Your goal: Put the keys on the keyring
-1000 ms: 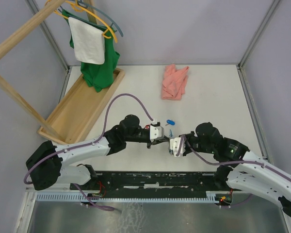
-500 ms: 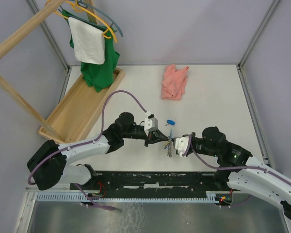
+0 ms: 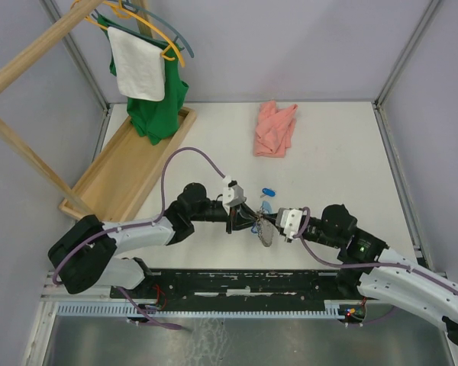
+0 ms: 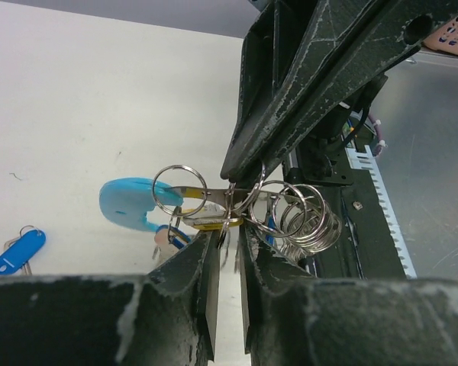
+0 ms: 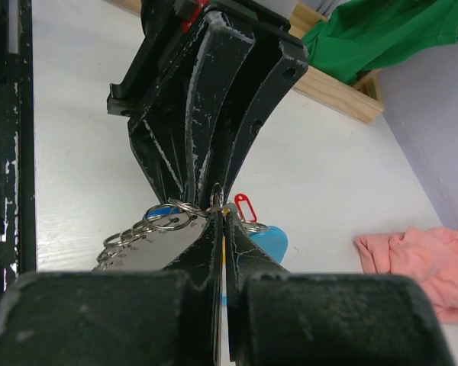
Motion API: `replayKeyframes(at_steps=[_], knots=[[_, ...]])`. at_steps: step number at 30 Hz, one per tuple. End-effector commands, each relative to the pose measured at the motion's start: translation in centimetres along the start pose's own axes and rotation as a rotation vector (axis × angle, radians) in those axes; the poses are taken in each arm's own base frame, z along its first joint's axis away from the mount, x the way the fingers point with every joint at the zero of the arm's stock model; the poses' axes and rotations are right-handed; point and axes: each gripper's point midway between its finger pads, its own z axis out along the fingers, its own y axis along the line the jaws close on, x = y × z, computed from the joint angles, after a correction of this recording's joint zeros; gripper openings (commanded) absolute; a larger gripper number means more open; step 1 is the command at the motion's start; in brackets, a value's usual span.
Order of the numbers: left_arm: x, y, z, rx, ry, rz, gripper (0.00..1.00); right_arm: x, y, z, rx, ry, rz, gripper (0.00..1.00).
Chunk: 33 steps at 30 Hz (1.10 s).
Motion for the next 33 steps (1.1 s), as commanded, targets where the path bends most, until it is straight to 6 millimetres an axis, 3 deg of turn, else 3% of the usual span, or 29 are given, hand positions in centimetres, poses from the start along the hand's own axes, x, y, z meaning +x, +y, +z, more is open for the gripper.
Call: replayKeyframes(at_steps=[1,11,17,23,33], knots=[[-2.7,-0.2,0.0,-0.001,-0.113,0.028,0.23,-3.7,-1.8,0.8,0.075,-0.161,0.017,0.01],[-1.4,0.6,-4.2,-0.206,-0.112,0.144,0.32,-1.9,-2.0,0.6,0.097,-0.088,-0.01,0.01],[-3.8,-0.1,-6.1,-0.24,-0.169,0.337,0.34,-1.9,-1.9,1.0,0.082,-0.082,-0.013,0.01],[-5.7,-0.6,-5.5,-0.184,-0.18,0.46,0.33,-2.1,-1.8,1.1,0.068,-0.083,-0.014,0.01],[-6.5,0.1,-3.7,-0.138,-0.2,0.497,0.31,-2.6,-1.4,1.3,0.033,-0.094,-0.01,0.01]])
